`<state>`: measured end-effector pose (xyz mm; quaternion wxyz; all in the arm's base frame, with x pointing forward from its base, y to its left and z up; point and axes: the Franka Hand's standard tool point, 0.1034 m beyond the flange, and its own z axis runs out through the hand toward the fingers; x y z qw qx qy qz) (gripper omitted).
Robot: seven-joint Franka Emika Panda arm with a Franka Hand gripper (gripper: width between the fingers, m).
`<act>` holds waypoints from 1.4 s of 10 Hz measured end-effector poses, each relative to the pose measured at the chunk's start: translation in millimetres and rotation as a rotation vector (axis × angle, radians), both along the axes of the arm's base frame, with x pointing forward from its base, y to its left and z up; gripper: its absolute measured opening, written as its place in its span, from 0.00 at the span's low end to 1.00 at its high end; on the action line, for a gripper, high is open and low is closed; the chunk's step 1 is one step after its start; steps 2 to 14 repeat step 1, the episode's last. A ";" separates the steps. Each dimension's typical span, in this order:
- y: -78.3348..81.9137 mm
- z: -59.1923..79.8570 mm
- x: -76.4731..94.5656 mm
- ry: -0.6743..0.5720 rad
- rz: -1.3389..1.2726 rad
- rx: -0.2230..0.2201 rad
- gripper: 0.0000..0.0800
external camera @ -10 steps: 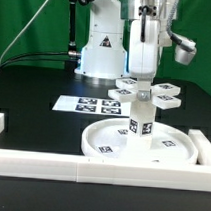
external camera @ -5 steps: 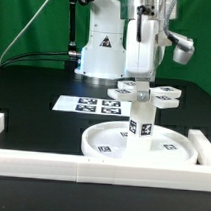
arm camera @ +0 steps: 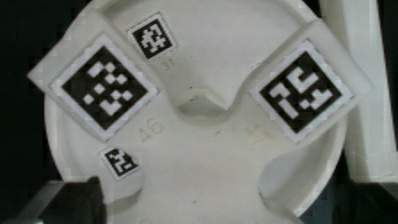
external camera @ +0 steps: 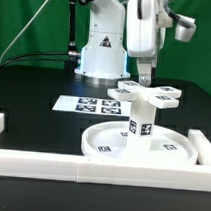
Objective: Assemble round table
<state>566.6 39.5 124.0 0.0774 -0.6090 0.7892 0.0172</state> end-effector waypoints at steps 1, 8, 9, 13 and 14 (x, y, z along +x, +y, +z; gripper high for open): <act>0.2 -0.6 -0.2 0.001 0.005 -0.001 0.81; 0.2 -0.6 -0.2 0.001 0.005 -0.001 0.81; 0.2 -0.6 -0.2 0.001 0.005 -0.001 0.81; 0.2 -0.6 -0.2 0.001 0.005 -0.001 0.81; 0.2 -0.6 -0.2 0.001 0.005 -0.001 0.81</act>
Offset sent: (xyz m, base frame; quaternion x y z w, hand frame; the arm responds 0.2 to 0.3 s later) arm 0.0000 0.0000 0.0000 0.0000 0.0000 0.0000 1.0000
